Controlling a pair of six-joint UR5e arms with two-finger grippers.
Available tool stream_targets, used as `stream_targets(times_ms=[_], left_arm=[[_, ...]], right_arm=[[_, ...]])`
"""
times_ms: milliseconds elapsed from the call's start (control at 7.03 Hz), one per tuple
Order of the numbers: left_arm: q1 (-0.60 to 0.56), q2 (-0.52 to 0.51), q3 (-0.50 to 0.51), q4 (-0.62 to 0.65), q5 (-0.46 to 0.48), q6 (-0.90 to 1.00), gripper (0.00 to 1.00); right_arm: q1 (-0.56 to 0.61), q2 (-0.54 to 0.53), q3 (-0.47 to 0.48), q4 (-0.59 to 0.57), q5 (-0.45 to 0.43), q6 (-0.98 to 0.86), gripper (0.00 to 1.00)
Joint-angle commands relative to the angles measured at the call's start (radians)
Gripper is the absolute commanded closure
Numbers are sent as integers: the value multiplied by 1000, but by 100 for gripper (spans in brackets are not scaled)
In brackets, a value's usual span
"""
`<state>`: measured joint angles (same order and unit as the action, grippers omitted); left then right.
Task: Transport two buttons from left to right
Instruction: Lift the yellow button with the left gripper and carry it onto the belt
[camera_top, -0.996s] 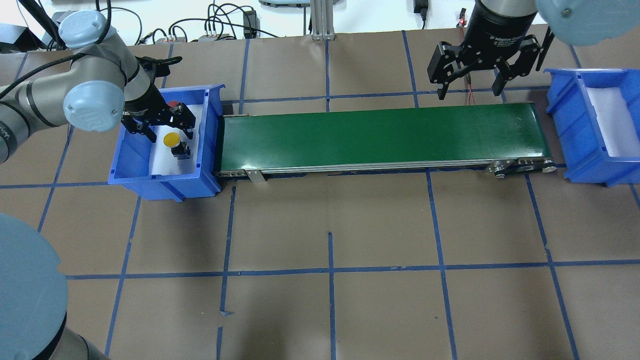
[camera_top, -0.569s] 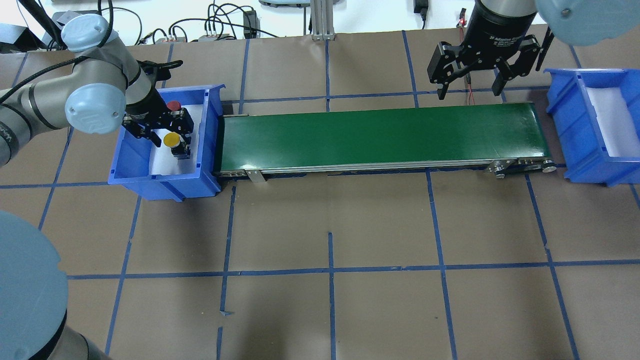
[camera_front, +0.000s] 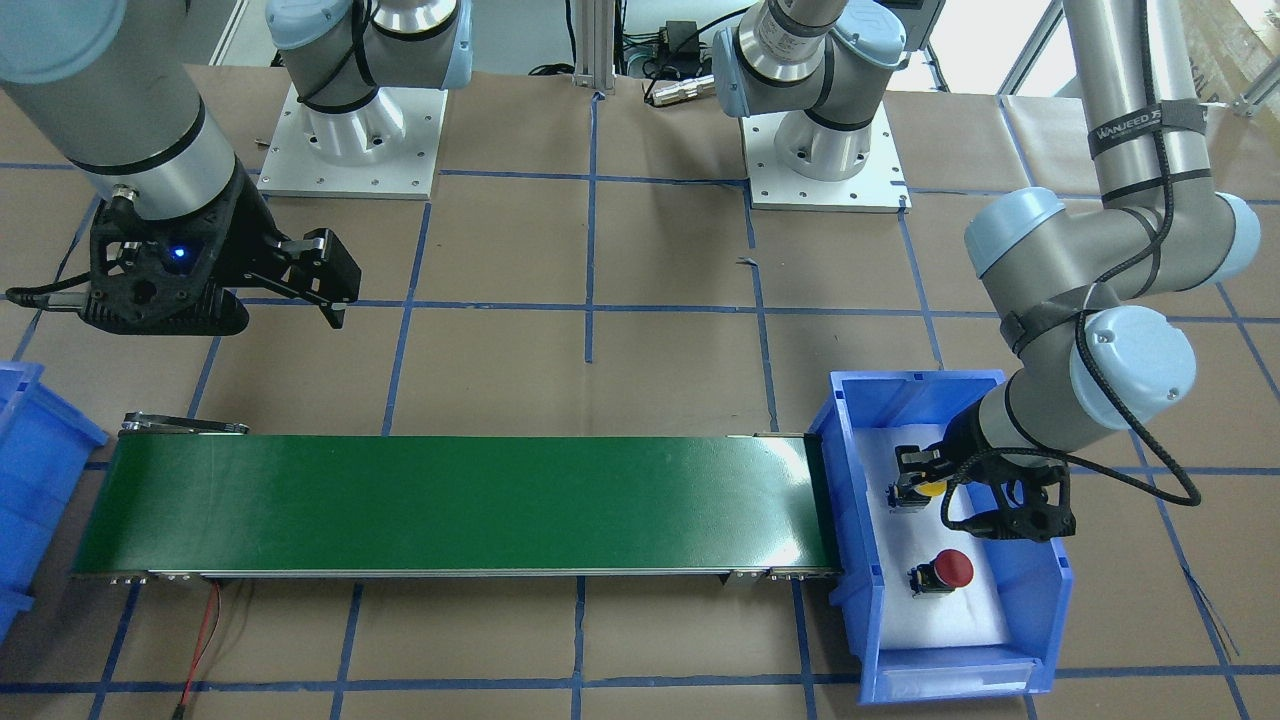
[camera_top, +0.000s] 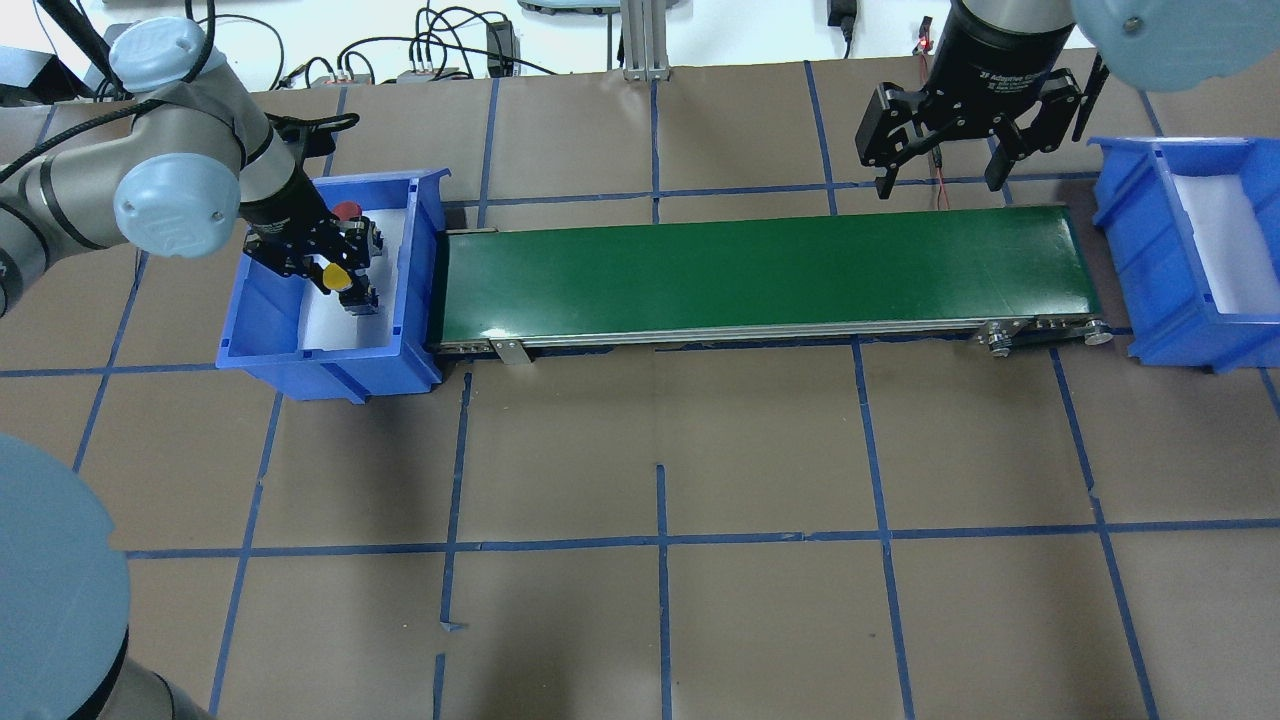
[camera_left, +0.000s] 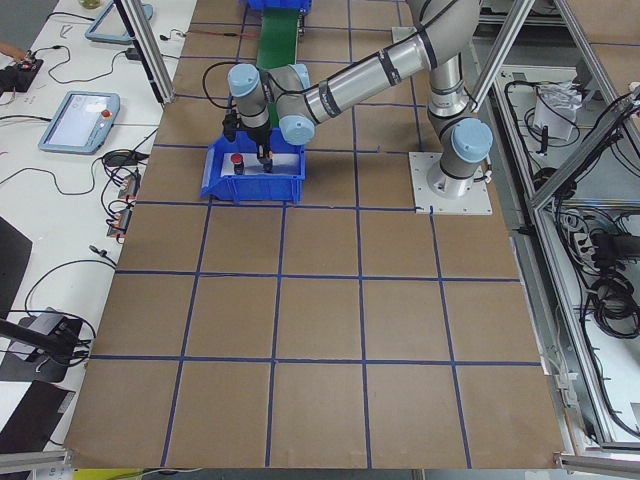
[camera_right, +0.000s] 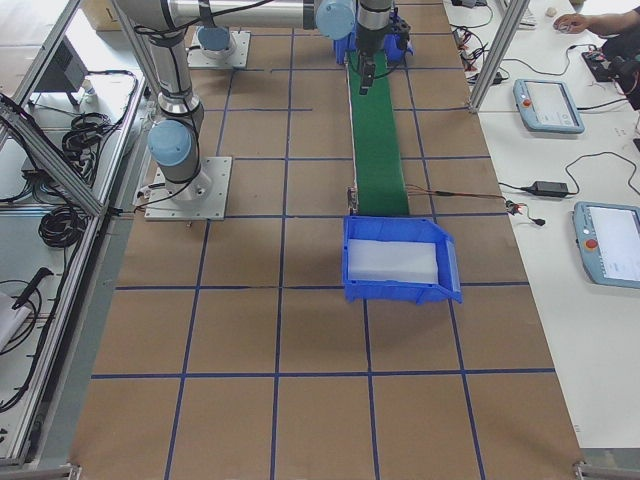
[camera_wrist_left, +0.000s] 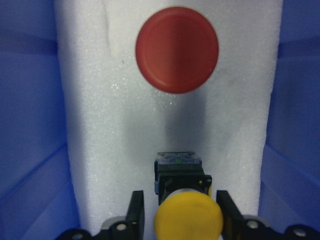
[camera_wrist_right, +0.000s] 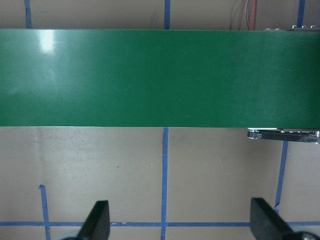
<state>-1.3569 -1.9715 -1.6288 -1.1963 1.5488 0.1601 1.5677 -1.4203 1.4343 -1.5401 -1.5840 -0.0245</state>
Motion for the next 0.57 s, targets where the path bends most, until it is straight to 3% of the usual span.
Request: stream_targets(times_ms=[0, 427], left_arm=[[-7, 28, 93, -88, 5, 1, 66], [-89, 17, 327, -293, -1, -16, 66]], right_arm=[[0, 0, 0, 0, -1, 0, 0], [0, 0, 0, 0, 1, 0, 0]])
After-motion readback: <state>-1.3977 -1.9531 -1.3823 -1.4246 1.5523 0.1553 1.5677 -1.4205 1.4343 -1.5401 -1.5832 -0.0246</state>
